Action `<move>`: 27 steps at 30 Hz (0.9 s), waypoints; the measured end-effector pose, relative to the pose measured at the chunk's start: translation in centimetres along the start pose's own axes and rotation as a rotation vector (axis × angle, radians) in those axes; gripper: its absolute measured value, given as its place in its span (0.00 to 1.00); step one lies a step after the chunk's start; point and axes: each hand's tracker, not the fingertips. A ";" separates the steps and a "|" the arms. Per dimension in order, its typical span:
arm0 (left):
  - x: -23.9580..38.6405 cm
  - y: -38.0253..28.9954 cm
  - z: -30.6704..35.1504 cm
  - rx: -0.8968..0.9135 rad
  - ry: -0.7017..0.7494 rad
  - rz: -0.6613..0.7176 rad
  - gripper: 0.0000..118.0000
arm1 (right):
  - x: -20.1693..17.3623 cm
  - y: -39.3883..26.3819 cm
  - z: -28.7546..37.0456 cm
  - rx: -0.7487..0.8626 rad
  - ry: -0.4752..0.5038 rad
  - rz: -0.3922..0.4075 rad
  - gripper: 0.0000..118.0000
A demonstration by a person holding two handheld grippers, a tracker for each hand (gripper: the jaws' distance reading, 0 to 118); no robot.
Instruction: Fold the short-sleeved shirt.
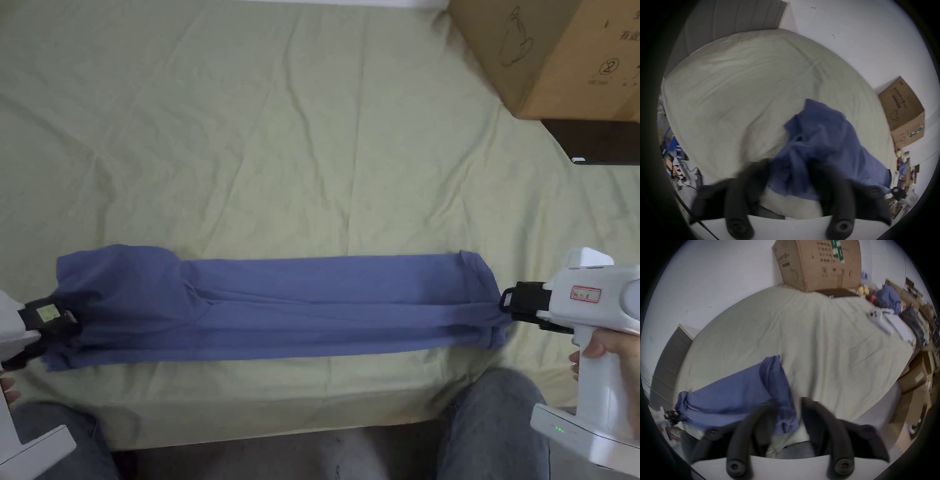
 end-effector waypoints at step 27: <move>13.3 -6.2 12.3 0.748 -0.109 -0.589 0.00 | -12.8 -0.4 11.2 0.695 0.152 0.303 0.00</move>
